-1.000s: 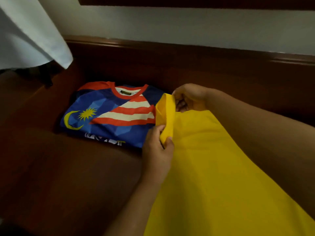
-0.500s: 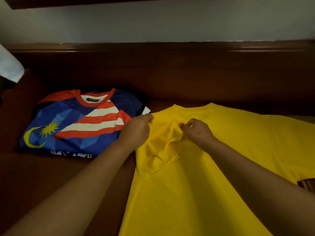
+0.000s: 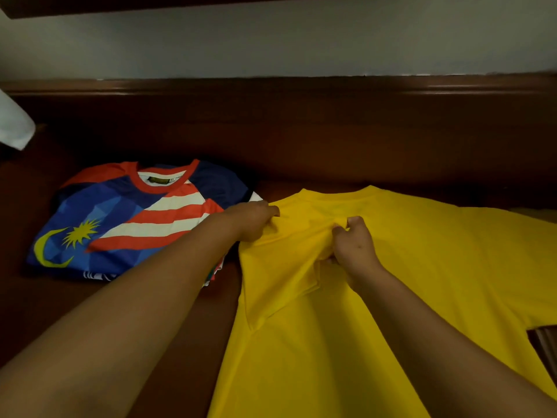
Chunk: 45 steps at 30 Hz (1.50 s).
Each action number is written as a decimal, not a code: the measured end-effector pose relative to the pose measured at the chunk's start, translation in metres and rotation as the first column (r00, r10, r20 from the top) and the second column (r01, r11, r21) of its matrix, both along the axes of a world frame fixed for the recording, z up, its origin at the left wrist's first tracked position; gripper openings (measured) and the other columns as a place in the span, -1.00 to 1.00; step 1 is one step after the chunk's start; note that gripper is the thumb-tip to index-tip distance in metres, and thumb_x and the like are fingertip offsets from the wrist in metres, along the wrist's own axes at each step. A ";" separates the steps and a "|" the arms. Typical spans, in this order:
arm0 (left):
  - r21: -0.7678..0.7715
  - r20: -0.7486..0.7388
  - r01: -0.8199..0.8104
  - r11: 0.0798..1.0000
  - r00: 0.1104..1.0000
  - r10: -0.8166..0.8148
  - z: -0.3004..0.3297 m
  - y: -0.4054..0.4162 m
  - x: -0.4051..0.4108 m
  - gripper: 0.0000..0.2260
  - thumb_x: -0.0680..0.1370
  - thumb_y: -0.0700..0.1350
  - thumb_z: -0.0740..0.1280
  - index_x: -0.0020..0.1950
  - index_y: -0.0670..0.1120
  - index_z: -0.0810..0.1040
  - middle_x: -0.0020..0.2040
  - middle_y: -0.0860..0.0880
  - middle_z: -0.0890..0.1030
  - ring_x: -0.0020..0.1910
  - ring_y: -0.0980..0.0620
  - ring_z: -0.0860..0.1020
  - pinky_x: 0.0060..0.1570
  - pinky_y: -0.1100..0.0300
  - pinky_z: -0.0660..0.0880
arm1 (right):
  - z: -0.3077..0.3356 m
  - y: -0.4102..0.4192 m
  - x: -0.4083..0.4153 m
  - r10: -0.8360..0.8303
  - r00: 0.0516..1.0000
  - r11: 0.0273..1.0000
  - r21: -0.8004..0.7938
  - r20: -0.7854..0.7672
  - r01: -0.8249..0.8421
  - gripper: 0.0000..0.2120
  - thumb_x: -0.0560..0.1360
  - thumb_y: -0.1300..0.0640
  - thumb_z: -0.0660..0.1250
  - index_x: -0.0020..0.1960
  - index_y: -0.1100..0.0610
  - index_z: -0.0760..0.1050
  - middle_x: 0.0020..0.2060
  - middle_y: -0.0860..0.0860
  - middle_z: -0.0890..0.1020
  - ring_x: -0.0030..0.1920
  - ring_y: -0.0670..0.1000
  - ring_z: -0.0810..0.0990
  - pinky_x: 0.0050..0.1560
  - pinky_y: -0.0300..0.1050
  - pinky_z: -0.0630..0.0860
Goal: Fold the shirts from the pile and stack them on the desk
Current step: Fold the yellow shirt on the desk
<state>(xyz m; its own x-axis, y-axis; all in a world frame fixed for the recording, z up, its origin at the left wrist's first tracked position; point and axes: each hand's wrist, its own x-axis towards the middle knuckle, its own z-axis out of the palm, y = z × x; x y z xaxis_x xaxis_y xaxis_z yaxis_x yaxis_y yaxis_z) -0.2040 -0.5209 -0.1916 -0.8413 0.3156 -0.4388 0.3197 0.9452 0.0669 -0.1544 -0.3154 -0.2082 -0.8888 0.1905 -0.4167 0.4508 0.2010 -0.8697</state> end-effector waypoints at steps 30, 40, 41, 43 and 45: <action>0.319 -0.405 -0.215 0.923 0.850 0.338 -0.045 0.017 0.128 -0.60 0.59 -0.10 0.19 0.41 -0.20 0.40 0.41 -0.20 0.39 0.36 -0.22 0.36 0.33 -0.14 0.28 | 0.003 0.009 0.097 0.077 0.989 0.974 0.221 -0.128 -0.048 -0.48 0.56 0.24 0.29 0.46 0.02 0.22 -0.13 -0.09 0.42 -0.21 -0.10 0.44 -0.18 -0.15 0.44; 0.492 -0.271 -0.352 0.796 0.807 0.524 -0.047 0.018 0.188 -0.52 0.54 0.09 0.13 0.39 -0.11 0.41 0.38 -0.12 0.42 0.34 -0.14 0.36 0.20 -0.09 0.35 | -0.002 0.007 0.112 0.209 0.948 0.875 0.478 -0.239 -0.073 -0.55 0.52 0.25 0.29 0.40 0.15 0.35 0.29 0.17 0.38 0.30 0.16 0.37 0.30 0.04 0.37; 0.506 -0.282 -0.365 0.781 0.786 0.550 -0.048 0.019 0.205 -0.55 0.52 0.08 0.18 0.34 -0.10 0.45 0.31 -0.11 0.47 0.26 -0.14 0.41 0.11 -0.07 0.39 | -0.002 0.002 0.117 0.264 0.934 0.856 0.506 -0.243 -0.110 -0.57 0.51 0.27 0.28 0.38 0.17 0.37 0.28 0.18 0.40 0.29 0.17 0.37 0.30 0.01 0.34; 0.476 -0.335 -0.397 0.785 0.743 0.579 -0.051 0.021 0.239 -0.59 0.48 0.06 0.30 0.27 -0.09 0.49 0.18 -0.08 0.53 0.12 -0.11 0.46 -0.04 -0.02 0.42 | -0.002 -0.010 0.130 0.375 0.899 0.810 0.552 -0.228 -0.197 -0.60 0.49 0.29 0.28 0.33 0.20 0.43 0.23 0.20 0.44 0.25 0.19 0.39 0.25 -0.04 0.31; 0.458 -0.341 -0.446 0.769 0.711 0.616 -0.051 0.023 0.270 -0.60 0.43 0.00 0.43 0.23 -0.08 0.51 0.11 -0.08 0.55 0.03 -0.11 0.47 -0.12 0.00 0.43 | -0.004 -0.024 0.148 0.470 0.859 0.748 0.607 -0.201 -0.267 -0.63 0.47 0.29 0.28 0.28 0.20 0.47 0.18 0.19 0.48 0.21 0.21 0.42 0.20 0.00 0.34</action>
<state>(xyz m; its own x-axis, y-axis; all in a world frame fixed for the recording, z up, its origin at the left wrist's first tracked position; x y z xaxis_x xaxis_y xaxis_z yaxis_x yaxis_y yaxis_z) 0.0660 -0.4979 -0.2425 -0.9774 -0.1991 0.0714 -0.1580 0.9117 0.3792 -0.0068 -0.3390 -0.2122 -0.9965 -0.0801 -0.0257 -0.0454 0.7695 -0.6370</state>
